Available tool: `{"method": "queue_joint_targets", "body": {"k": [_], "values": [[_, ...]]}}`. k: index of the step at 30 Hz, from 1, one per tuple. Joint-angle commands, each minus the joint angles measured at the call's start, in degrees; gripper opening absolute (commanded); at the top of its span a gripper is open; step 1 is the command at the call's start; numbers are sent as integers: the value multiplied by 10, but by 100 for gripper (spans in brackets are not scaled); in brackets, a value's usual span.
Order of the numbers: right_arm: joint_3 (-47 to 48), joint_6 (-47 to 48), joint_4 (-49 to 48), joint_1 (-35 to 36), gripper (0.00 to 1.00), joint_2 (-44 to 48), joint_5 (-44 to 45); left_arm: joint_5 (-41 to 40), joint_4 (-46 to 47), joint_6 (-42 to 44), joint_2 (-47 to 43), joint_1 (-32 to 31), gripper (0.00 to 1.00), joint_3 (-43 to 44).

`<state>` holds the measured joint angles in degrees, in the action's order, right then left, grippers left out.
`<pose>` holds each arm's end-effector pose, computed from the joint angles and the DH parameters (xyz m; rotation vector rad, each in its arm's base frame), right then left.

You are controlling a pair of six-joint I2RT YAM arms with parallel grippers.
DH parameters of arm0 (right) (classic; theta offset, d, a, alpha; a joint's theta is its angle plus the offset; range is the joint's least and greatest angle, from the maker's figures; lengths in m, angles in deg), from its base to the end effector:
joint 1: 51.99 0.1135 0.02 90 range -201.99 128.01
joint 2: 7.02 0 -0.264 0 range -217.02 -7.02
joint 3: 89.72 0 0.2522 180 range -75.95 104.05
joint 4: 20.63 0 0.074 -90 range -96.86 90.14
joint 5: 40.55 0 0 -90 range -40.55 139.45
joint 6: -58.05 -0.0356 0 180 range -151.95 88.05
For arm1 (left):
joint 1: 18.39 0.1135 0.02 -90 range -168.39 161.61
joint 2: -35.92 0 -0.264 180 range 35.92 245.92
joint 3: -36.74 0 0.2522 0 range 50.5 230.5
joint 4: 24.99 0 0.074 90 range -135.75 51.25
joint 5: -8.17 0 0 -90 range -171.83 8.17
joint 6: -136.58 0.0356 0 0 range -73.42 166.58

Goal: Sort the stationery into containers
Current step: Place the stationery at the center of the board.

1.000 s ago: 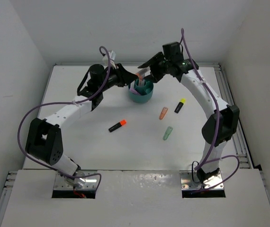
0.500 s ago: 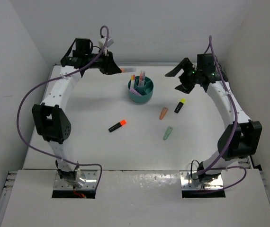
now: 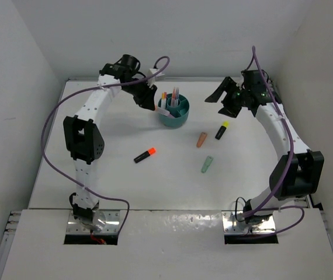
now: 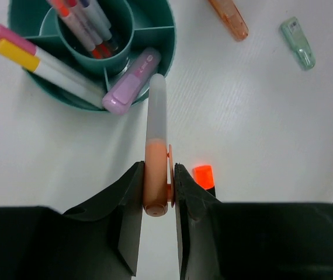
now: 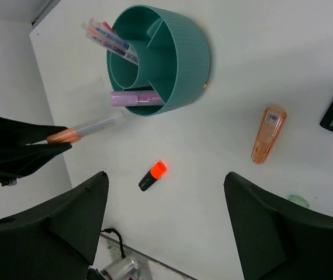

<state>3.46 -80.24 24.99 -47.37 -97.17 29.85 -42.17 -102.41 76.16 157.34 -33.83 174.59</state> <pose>0.3496 0.0402 0.3181 0.7275 2.3078 0.8451 0.4265 -0.1414 0.3214 1.1487 2.1749 -0.7984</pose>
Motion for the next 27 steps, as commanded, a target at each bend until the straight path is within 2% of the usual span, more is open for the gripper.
{"method": "queue_joint_targets", "body": {"k": [1, 13, 22, 25, 27], "values": [[6, 18, -17, -2, 78, 10, 3, -39, 13, 20, -13, -27, 0, 22], [-7, 14, -18, -15, 77, 5, -5, -80, 49, -28, 33, -47, 0, 67], [-15, 13, -22, -26, 77, 4, -11, -69, 44, -16, 64, -70, 1, 86], [-20, 15, -21, -30, 76, 4, -11, -73, 47, -12, 68, -77, 6, 86], [-24, 18, -19, -31, 76, 2, -11, -76, 49, -15, 70, -80, 19, 87]]}}
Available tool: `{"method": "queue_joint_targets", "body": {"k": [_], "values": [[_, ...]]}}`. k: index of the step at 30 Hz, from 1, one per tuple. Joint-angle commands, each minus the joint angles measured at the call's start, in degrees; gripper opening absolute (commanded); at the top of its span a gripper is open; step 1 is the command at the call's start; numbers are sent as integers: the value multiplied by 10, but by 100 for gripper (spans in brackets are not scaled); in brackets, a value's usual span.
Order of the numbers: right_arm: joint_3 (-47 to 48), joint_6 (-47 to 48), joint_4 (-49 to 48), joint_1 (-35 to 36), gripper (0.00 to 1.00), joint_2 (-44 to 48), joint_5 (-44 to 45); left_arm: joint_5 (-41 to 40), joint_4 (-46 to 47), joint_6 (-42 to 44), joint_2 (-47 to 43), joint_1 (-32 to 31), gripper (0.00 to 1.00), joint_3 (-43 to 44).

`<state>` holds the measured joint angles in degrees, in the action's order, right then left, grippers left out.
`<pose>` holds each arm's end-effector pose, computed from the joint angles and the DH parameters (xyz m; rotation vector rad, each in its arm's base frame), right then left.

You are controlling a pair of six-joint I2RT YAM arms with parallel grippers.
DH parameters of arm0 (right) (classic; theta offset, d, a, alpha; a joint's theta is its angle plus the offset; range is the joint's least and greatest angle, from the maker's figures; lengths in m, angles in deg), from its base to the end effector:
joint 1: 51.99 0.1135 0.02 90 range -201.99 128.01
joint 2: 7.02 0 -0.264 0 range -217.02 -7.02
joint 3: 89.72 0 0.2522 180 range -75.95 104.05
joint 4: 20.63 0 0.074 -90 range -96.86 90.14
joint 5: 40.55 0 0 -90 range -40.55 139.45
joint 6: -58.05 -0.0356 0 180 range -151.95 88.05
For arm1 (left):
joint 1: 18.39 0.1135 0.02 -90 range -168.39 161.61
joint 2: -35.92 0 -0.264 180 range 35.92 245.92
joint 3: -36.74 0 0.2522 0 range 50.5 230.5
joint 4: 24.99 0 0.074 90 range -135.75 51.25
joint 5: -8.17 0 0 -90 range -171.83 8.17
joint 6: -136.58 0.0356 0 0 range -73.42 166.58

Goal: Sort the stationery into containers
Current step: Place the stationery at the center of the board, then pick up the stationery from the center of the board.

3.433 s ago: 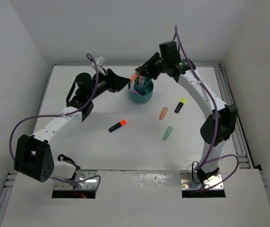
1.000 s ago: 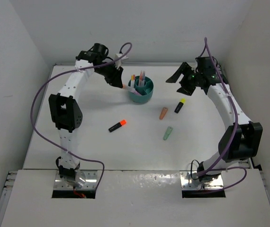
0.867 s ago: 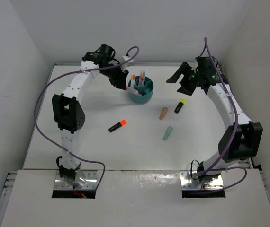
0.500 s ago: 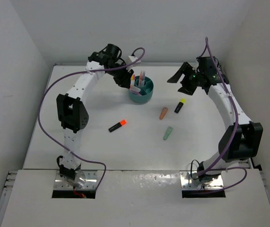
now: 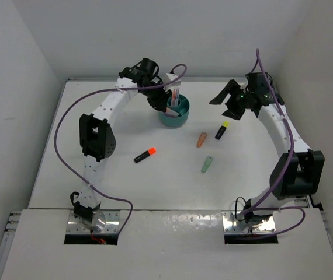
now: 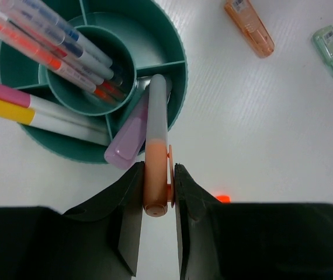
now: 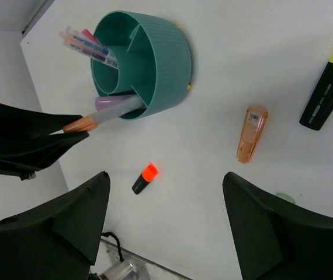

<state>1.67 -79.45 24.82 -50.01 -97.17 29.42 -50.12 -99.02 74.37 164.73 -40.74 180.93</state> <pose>0.3492 0.0243 0.3080 0.7734 2.3121 0.8196 0.4395 -0.2009 0.2970 1.2365 2.1742 -0.6741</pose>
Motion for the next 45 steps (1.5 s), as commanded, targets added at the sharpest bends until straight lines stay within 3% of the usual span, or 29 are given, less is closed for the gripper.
{"method": "queue_joint_targets", "body": {"k": [1, 2, 5, 8, 12, 14, 18, 23, 30, 36, 45], "values": [[-8, 15, -16, -6, 76, 1, -5, 4, 20, 1, -3, -12, 24, 24], [-10, 19, -14, -5, 76, 1, -2, 2, 26, -5, -4, -14, 37, 25], [-12, 34, -1, -8, 75, -4, 10, 6, 38, -22, -8, -15, 45, 27], [-16, 51, 13, -12, 74, -11, 46, 5, 81, -55, -41, -9, 66, 17], [-15, 73, 23, -16, 69, -22, 79, 13, 187, -123, -94, 11, 67, -6], [-12, 96, 25, -16, 64, -32, 113, 13, 234, -183, -136, 30, 80, -26], [-12, 128, 27, -15, 55, -56, 164, 4, 328, -243, -205, 57, 88, -89], [-2, 136, 21, -9, 52, -106, 219, -47, 340, -259, -280, 77, 100, -176], [68, 122, 31, -17, 54, -218, 228, -223, 343, -299, -376, 88, 100, -294], [105, 120, 30, -17, 53, -284, 233, -234, 331, -284, -414, 110, 100, -351], [126, 130, 29, -17, 51, -337, 234, -254, 297, -281, -401, 132, 100, -350]]}}
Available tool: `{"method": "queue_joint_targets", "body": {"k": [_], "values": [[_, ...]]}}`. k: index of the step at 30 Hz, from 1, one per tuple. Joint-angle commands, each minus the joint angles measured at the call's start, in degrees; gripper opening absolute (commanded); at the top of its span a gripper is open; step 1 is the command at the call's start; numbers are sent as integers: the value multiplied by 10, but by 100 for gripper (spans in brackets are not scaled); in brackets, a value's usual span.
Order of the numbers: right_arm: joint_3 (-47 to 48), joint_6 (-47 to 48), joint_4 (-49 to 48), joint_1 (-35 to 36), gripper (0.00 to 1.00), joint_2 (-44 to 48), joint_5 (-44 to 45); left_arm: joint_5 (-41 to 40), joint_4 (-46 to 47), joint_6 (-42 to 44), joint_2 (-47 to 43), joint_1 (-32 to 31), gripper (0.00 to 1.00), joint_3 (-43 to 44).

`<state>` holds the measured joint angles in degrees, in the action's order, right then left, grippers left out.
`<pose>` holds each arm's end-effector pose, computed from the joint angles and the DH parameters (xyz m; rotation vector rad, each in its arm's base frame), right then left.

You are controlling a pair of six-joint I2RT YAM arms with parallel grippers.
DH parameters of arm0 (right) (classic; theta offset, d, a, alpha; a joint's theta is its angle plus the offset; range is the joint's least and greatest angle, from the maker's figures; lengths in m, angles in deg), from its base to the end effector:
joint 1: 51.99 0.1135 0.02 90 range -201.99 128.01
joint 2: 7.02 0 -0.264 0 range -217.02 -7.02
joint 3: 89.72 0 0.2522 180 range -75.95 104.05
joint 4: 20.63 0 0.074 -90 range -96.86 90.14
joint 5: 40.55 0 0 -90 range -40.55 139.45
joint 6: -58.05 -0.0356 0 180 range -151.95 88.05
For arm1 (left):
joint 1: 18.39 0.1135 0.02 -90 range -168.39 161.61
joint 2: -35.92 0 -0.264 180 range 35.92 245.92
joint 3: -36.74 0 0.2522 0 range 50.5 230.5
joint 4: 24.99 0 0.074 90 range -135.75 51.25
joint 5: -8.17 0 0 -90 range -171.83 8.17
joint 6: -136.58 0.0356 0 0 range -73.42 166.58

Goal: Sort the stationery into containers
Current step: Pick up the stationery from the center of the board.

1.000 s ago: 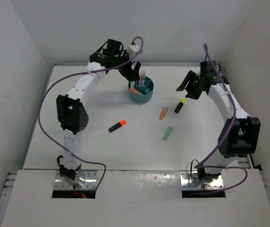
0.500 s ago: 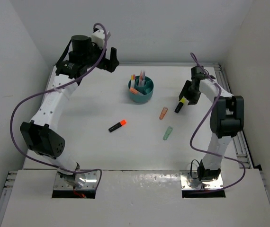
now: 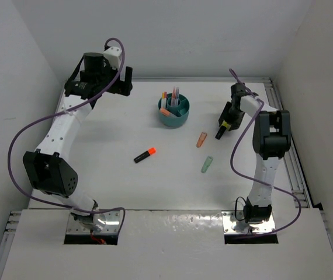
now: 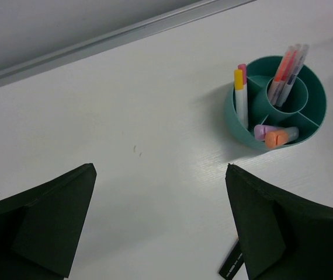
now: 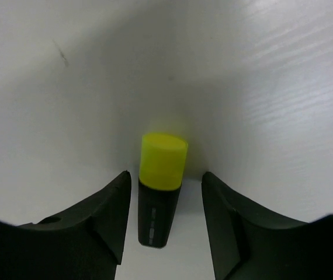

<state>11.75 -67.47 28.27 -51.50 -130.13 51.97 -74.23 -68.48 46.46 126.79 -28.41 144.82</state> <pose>0.4351 0.0022 0.1383 0.8539 2.6706 0.0900 0.3566 -0.0678 0.4037 0.2589 2.0173 -0.2461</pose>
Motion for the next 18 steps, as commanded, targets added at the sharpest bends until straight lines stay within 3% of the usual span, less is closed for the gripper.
{"method": "queue_joint_targets", "body": {"k": [1, 4, 8, 13, 18], "values": [[27, 11, -5, -2, 51, -14, 8, -13, -11, -1, -17, 11, 100, 12], [33, 13, -8, -2, 47, -24, 7, -6, -16, -1, -15, 14, 100, 13], [35, 16, -9, -1, 30, -28, -1, -3, -16, 15, -17, 18, 100, 7], [41, 29, -14, -1, 18, -20, -23, -7, -13, 13, -14, 23, 100, 8], [51, 61, -35, 9, 1, 9, -108, 30, -8, 7, -17, 28, 100, 4]]}}
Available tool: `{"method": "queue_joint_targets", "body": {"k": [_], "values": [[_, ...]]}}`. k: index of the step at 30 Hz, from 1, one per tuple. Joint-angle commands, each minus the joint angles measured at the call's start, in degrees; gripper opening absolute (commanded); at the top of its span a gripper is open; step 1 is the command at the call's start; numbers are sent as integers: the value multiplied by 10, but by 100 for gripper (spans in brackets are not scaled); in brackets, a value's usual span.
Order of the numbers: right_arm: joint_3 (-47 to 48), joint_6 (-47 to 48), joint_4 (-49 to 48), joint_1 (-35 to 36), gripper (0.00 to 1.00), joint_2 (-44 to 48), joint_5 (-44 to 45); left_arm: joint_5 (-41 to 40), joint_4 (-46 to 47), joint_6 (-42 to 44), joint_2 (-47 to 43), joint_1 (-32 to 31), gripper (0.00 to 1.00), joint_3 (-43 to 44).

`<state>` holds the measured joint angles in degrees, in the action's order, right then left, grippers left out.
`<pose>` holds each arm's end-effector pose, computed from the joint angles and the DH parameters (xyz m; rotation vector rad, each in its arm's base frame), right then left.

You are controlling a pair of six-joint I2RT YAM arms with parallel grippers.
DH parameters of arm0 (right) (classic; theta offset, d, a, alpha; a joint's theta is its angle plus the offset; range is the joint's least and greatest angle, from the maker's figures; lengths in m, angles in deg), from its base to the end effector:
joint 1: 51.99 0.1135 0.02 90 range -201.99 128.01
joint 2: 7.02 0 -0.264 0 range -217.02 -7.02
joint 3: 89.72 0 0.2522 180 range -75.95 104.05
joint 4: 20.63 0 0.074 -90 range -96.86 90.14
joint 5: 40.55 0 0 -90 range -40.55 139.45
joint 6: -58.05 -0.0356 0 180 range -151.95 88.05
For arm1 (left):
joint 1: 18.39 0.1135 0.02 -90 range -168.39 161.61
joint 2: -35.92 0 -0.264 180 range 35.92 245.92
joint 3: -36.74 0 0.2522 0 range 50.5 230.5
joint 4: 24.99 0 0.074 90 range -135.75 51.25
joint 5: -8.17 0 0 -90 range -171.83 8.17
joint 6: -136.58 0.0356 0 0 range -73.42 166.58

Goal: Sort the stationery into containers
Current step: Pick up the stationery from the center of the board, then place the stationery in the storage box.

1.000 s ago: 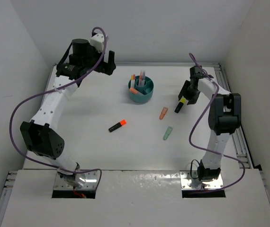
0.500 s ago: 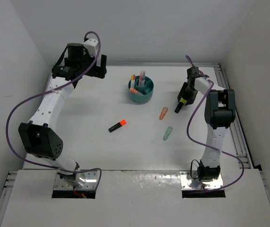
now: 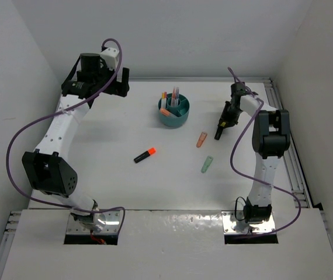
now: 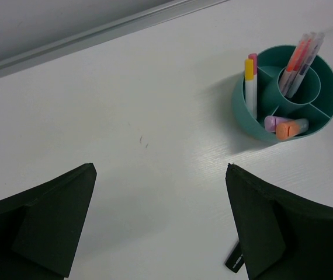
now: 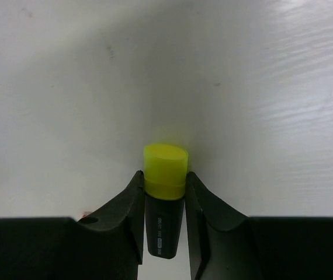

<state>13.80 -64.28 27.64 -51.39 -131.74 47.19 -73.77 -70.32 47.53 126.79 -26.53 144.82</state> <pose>0.4439 0.0061 0.1367 0.7565 2.6984 0.1969 0.3569 -0.0561 0.4006 0.2502 2.0485 -0.2225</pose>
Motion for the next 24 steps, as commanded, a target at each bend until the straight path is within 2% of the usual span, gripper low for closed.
{"method": "queue_joint_targets", "body": {"k": [1, 5, 7, 9, 12, 15, 18, 24], "values": [[37, 38, -33, 12, 0, 30, -77, 32, 15, -3, -17, 11, 100, 2], [63, 105, -66, 32, 0, 73, -164, 68, 23, -3, -25, 23, 100, -7], [45, 129, -122, 47, 0, 103, -180, 92, 34, -38, -30, 33, 100, -18], [-3, 142, -210, 62, 0, 158, -180, 119, 46, -60, -40, 44, 100, -27], [-80, 152, -340, 80, 0, 228, -157, 148, 102, -91, -73, 59, 100, -94], [-142, 173, -473, 102, 0, 270, -136, 169, 200, -111, -117, 72, 100, -159], [-202, 205, -596, 124, 0, 291, -136, 168, 231, -112, -135, 74, 100, -186], [-295, 265, -841, 154, 0, 274, -171, 162, 226, -111, -137, 79, 100, -187]]}}
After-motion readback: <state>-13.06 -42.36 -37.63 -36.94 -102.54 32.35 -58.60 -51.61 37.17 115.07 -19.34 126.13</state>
